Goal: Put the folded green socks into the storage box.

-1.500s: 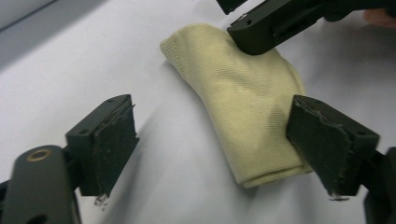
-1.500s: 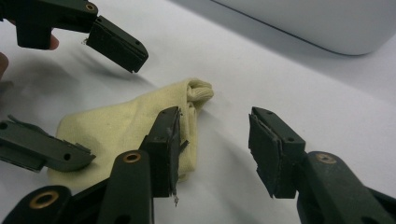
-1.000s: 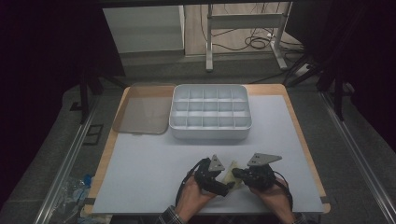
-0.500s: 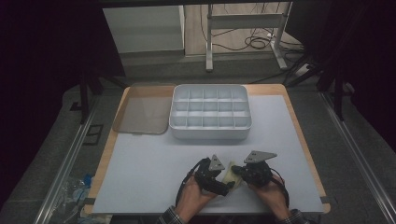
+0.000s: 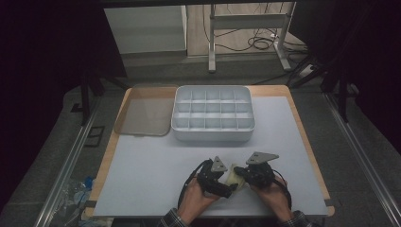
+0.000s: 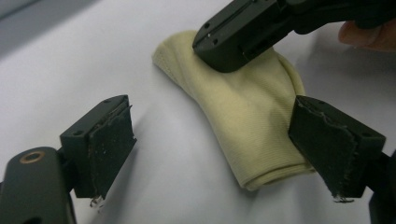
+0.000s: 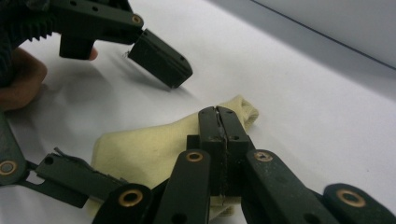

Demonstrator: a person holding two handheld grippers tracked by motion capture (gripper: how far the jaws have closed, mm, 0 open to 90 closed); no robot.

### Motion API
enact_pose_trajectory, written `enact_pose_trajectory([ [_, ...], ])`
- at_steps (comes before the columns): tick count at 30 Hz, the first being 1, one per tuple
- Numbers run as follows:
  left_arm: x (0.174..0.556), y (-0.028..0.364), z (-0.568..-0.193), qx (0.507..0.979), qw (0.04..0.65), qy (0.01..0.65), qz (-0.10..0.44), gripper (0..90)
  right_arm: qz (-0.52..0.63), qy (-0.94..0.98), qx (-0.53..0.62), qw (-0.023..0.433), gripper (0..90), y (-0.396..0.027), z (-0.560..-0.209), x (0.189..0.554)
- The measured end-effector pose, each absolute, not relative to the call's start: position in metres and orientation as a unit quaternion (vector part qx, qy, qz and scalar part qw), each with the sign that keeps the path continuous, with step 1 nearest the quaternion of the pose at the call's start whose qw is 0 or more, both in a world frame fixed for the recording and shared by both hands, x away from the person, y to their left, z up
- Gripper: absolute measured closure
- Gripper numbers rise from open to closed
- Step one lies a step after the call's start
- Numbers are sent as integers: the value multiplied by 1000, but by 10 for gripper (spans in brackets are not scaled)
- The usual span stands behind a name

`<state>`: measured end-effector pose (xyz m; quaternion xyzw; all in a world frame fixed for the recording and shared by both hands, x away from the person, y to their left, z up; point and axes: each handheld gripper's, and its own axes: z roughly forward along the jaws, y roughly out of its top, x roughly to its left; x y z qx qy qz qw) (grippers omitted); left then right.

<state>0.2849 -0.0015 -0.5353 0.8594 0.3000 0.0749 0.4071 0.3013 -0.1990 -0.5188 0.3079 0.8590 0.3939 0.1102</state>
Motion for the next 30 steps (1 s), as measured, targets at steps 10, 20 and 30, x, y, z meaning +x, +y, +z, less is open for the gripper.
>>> enact_pose_trajectory([
  [10, 291, 15, -523, 858, 407, 304, 81, 106, 400, 856, 306, 120, 899, -199, -522, 298],
  [20, 288, 4, -534, 865, 390, 305, 86, 101, 391, 863, 295, 120, 883, -198, -517, 283],
  [30, 294, 21, -521, 859, 389, 314, 109, 93, 391, 864, 294, 120, 895, -197, -520, 286],
])
